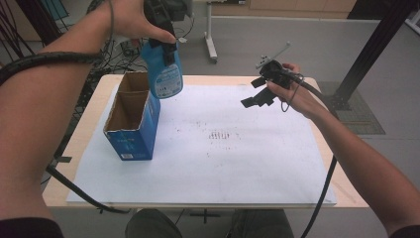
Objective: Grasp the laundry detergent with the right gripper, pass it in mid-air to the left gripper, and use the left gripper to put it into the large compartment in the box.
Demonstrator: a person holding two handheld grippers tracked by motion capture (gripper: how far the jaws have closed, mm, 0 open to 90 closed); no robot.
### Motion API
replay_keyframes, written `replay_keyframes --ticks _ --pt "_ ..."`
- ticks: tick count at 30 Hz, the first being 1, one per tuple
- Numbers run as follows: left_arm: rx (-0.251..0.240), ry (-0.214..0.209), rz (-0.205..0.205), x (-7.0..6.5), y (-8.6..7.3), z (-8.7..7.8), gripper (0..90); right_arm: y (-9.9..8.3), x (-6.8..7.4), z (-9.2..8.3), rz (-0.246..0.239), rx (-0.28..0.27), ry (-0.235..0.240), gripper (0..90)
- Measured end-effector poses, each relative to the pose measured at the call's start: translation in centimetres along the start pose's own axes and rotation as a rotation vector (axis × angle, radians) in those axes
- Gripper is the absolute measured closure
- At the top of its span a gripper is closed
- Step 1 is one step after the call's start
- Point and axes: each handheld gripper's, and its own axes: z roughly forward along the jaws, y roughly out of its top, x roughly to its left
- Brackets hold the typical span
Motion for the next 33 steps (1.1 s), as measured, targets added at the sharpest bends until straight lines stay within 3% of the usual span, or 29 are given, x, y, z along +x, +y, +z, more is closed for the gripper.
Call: replay_keyframes --ticks 2,4,6,8,14,16,17,19,21,22,24,33 --pt "-0.007 0.006 -0.046 0.4 -0.4 -0.7 36.4 -0.4 -0.2 -0.6 0.001 0.026 -0.018 4.9" --pt "-0.007 0.017 -0.121 1.0 -1.0 -1.8 36.4 -0.9 -0.3 -1.0 0.004 0.05 -0.029 5.0" --pt "-0.002 0.018 -0.129 1.2 -1.1 -2.0 36.4 -1.1 -0.4 -1.3 0.007 0.062 -0.034 5.0" --pt "0.004 0.023 -0.181 1.7 -1.5 -2.7 36.3 -1.2 -0.5 -1.6 0.011 0.069 -0.044 5.0" --pt "0.014 0.015 -0.35 3.5 -2.7 -4.1 36.3 -1.8 -0.9 -2.4 0.029 0.096 -0.073 5.0" --pt "0.015 0.019 -0.438 4.3 -3.4 -4.6 36.3 -2.1 -1.1 -2.4 0.036 0.116 -0.08 5.3" --pt "0.015 0.019 -0.438 4.3 -3.4 -4.6 36.3 -2.1 -1.1 -2.4 0.036 0.116 -0.08 5.3" --pt "0.011 0.027 -0.484 4.8 -3.8 -4.9 36.3 -2.3 -1.2 -2.5 0.045 0.121 -0.084 5.3" --pt "0.011 0.027 -0.539 5.3 -4.2 -5.1 36.2 -2.5 -1.3 -2.6 0.053 0.124 -0.086 5.4" --pt "0.007 0.016 -0.588 5.7 -4.8 -5.2 36.3 -2.6 -1.4 -2.6 0.06 0.123 -0.089 5.3" --pt "0.006 0.011 -0.607 5.9 -5.0 -5.3 36.3 -2.7 -1.4 -2.6 0.059 0.128 -0.091 5.4" --pt "0.003 0.009 -0.798 7.5 -7.0 -6.0 36.3 -2.4 -1.2 -2.3 0.05 0.142 -0.09 5.4"
